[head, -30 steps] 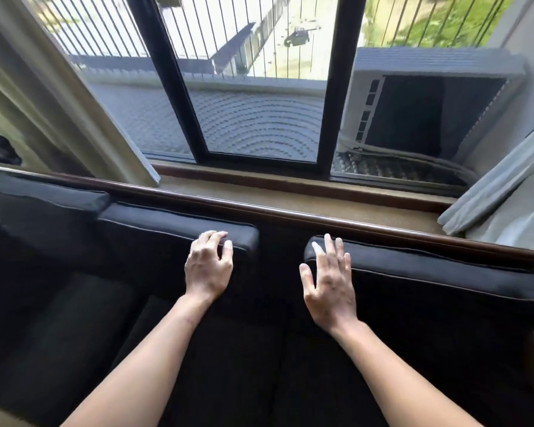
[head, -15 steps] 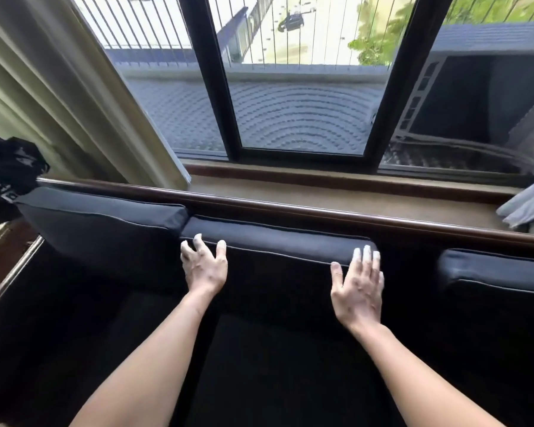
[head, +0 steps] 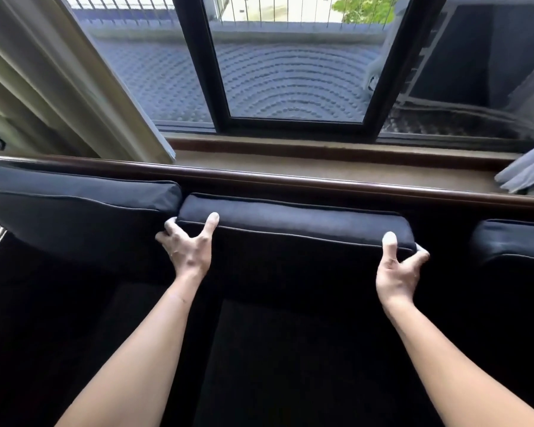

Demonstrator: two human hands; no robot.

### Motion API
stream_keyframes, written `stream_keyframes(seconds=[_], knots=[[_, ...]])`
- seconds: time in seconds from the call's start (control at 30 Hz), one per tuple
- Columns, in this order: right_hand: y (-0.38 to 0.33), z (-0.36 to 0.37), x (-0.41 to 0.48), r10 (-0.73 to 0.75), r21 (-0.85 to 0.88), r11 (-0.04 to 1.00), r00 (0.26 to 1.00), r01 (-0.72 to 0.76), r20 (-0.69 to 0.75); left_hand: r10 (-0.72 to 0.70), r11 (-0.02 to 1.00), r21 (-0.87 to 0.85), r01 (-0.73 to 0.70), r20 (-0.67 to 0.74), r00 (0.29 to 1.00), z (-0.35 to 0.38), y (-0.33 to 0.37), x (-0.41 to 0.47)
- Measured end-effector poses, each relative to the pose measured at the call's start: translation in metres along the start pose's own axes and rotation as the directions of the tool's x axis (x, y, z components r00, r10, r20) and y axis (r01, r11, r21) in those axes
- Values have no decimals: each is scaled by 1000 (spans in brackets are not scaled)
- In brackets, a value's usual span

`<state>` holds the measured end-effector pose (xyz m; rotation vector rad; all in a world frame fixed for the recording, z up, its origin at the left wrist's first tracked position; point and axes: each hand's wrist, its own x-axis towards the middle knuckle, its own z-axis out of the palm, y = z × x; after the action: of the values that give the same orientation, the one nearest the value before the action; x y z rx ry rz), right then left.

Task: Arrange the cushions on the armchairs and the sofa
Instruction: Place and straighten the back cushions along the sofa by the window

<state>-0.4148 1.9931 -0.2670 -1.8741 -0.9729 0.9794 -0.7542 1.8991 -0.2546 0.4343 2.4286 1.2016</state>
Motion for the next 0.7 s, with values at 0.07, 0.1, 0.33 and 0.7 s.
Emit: stream_keyframes(seconds=[0.07, 0.1, 0.33, 0.7], knots=[[2, -2, 5, 60, 82, 995, 998, -57, -34, 16, 1000, 7, -17, 20, 1000, 2, -3, -1], [1, -3, 8, 78, 115, 991, 996, -73, -44, 26, 1000, 13, -26, 26, 999, 4, -4, -2], [-4, -20, 29, 104, 148, 985, 986, -84, -132, 51, 998, -42, -49, 47, 998, 20, 6, -18], [-4, -37, 41, -30, -52, 998, 999, 28, -33, 96, 987, 110, -118, 191, 977, 30, 15, -37]])
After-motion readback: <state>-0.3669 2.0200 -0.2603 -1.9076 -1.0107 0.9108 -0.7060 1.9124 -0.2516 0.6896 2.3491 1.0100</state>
